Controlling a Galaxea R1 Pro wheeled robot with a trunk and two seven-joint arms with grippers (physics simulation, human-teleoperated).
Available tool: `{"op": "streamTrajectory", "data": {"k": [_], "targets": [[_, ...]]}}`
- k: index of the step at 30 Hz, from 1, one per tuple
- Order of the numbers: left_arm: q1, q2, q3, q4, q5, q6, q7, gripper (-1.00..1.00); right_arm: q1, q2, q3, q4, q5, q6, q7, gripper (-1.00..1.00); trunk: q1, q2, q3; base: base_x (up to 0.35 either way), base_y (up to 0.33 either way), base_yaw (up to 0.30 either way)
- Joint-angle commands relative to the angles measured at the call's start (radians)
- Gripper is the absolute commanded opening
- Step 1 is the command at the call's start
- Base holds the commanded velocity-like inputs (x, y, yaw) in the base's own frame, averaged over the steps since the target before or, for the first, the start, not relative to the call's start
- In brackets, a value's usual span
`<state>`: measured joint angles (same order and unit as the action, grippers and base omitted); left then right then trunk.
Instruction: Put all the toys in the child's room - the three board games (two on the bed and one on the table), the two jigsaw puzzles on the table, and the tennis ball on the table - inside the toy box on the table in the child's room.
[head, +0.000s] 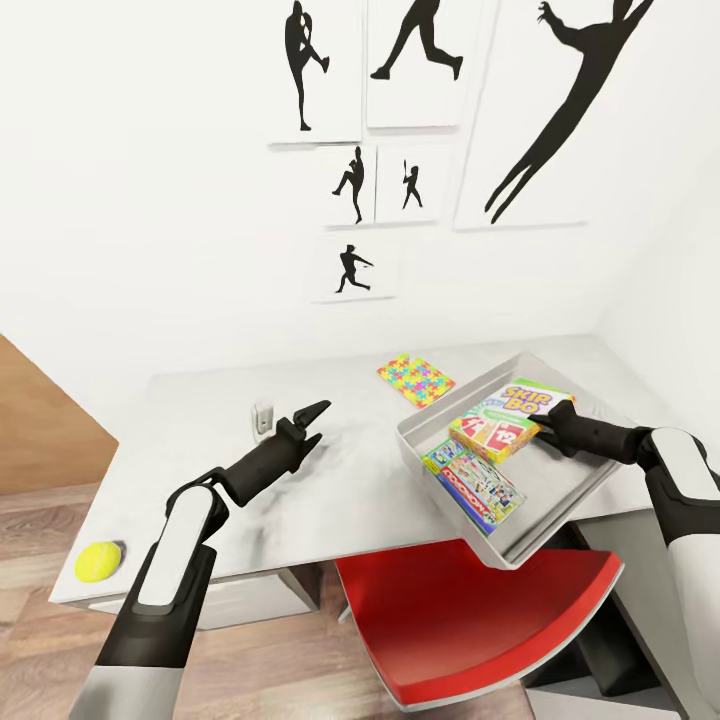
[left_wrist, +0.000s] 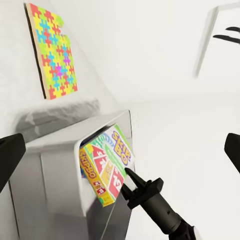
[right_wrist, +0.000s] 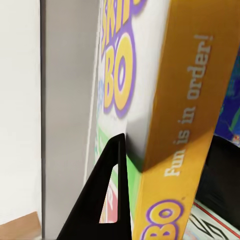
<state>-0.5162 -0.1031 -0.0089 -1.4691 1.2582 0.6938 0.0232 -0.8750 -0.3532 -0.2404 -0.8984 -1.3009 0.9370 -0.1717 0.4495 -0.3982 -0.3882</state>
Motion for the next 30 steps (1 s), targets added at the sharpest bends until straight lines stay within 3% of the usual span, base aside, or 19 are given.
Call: {"op": "streamTrajectory", "data": {"k": [1, 30], "targets": [[-0.001, 0.0, -0.001, 0.0, 0.004, 0.004, 0.003, 1.0, 0.0, 0.0, -0.001, -0.001, -0.009, 0.003, -0.005, -1.0, 0.001, -0.002, -0.002, 0.0, 0.0, 0.0], [-0.001, 0.0, -0.009, 0.0, 0.004, 0.003, 0.004, 1.0, 0.002, 0.001, -0.002, 0.0, -0.009, 0.002, 0.018, -1.0, 0.001, -0.002, -0.03, 0.0, 0.0, 0.0]]}}
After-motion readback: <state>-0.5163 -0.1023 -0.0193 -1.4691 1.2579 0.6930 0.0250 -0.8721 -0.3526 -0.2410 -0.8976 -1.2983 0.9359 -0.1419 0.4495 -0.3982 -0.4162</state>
